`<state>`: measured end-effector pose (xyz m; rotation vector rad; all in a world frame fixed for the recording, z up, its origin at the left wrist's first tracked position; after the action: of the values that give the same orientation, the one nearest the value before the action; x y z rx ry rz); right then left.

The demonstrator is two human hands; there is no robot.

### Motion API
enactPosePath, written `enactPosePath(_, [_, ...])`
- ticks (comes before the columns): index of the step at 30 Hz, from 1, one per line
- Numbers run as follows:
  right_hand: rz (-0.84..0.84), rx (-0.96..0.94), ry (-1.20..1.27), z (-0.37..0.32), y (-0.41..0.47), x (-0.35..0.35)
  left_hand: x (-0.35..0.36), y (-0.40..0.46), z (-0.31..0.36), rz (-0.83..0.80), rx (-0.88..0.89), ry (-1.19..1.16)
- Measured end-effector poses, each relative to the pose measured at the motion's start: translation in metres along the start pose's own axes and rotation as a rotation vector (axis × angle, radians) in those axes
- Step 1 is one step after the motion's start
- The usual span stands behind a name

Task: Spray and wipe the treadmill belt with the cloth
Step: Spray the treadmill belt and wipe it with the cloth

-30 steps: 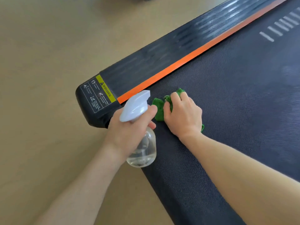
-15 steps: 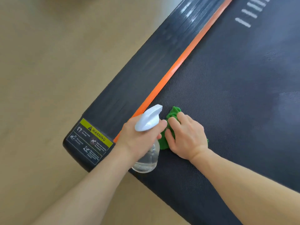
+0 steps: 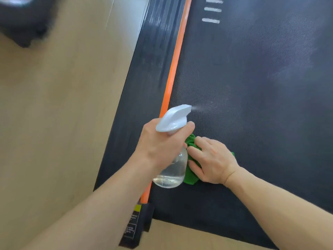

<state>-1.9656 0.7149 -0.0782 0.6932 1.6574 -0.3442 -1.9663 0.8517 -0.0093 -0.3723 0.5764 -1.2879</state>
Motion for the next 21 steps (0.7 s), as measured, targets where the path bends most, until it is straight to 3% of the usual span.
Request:
enactPosePath(10, [0.002,-0.021,0.001,0.0,-0.002,0.001,0.008,0.072,0.068,0.034,0.059,-0.052])
enactPosePath(21, [-0.032,-0.003,-0.046,0.004,-0.002,0.006,-0.003,0.117,0.062,0.036,0.09,-0.083])
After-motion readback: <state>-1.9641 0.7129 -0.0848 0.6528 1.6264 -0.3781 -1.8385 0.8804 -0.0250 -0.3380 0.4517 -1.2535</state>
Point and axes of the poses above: each hand's wrist, its own y-axis towards the middle knuckle, its own x-axis out of the palm, z = x × y, the point moved 9 cm from there along y, towards the middle knuckle, and after that the axes turned 9 degrees about -y, right-handed, at the moved point
